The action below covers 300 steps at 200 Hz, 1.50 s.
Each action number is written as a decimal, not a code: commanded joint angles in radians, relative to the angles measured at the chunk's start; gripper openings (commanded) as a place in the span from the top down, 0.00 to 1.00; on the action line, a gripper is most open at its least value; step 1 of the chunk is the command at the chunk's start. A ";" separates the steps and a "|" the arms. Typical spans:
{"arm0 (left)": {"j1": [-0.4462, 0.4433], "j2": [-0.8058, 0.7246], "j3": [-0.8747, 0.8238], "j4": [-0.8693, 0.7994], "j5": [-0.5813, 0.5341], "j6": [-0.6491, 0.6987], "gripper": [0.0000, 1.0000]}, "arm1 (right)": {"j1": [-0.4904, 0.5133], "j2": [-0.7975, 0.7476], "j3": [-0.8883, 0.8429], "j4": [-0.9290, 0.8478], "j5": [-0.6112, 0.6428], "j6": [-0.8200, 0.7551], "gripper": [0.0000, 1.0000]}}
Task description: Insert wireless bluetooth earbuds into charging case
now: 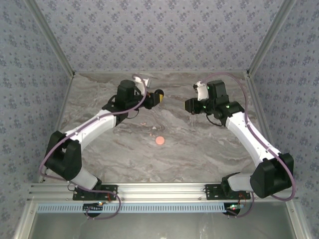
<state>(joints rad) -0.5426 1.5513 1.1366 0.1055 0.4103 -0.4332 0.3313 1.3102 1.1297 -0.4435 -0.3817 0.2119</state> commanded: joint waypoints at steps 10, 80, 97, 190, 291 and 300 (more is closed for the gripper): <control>0.034 0.069 0.107 -0.177 -0.028 -0.010 0.78 | -0.007 -0.044 -0.030 -0.046 0.053 -0.014 0.78; 0.125 0.271 0.258 -0.288 -0.027 0.004 0.78 | -0.006 -0.076 -0.078 -0.070 0.052 -0.006 0.76; 0.130 0.323 0.297 -0.303 -0.009 0.007 0.78 | -0.003 -0.083 -0.091 -0.070 0.050 -0.001 0.76; 0.132 0.603 0.521 -0.361 0.037 -0.013 0.78 | 0.011 -0.097 -0.123 -0.071 0.048 0.017 0.75; 0.134 0.826 0.752 -0.442 0.055 -0.030 0.77 | 0.031 -0.086 -0.118 -0.093 0.047 0.011 0.72; 0.133 0.840 0.764 -0.443 0.056 -0.031 0.76 | 0.033 -0.082 -0.115 -0.096 0.047 0.008 0.72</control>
<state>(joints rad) -0.4107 2.3573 1.8343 -0.2977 0.4461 -0.4576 0.3561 1.2335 1.0161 -0.5030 -0.3435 0.2176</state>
